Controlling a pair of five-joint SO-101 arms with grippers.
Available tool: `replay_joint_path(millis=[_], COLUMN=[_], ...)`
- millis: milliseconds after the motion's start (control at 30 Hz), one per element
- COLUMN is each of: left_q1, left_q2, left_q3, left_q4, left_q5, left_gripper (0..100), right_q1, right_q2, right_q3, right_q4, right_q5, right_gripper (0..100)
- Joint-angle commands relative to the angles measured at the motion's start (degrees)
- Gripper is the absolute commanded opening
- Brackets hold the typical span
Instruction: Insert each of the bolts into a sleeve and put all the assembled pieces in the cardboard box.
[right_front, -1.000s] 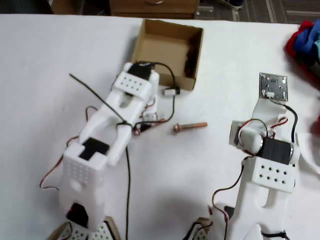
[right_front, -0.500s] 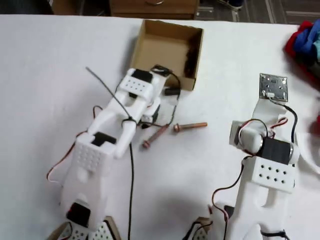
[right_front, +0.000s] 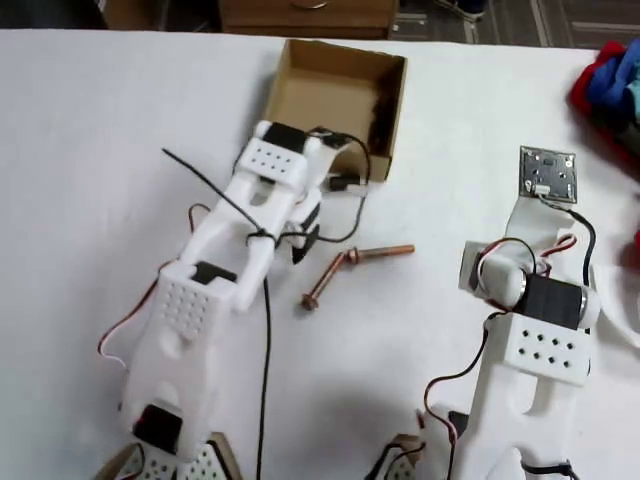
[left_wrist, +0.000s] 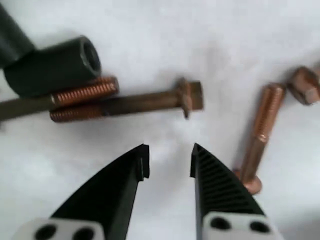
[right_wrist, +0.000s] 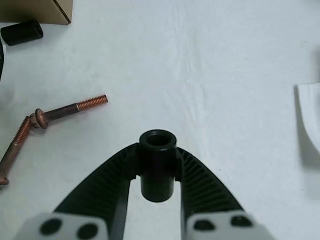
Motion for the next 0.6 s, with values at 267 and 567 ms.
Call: replay_joint_path(millis=[267, 567], left_q1=[9.76, 10.73], left_q2=[-6.77, -5.98], left_q3=[8.66, 10.15], left_q4=[2.02, -0.18], left_q5=[12.66, 12.48], left_gripper=[10, 10], right_q1=[9.01, 12.79], right_q2=[-1.8, -1.71], right_q3=[-5.36, -5.1], right_q4=[-0.48, 1.01], right_q5=[2.73, 4.75], right_gripper=[2.2, 2.2])
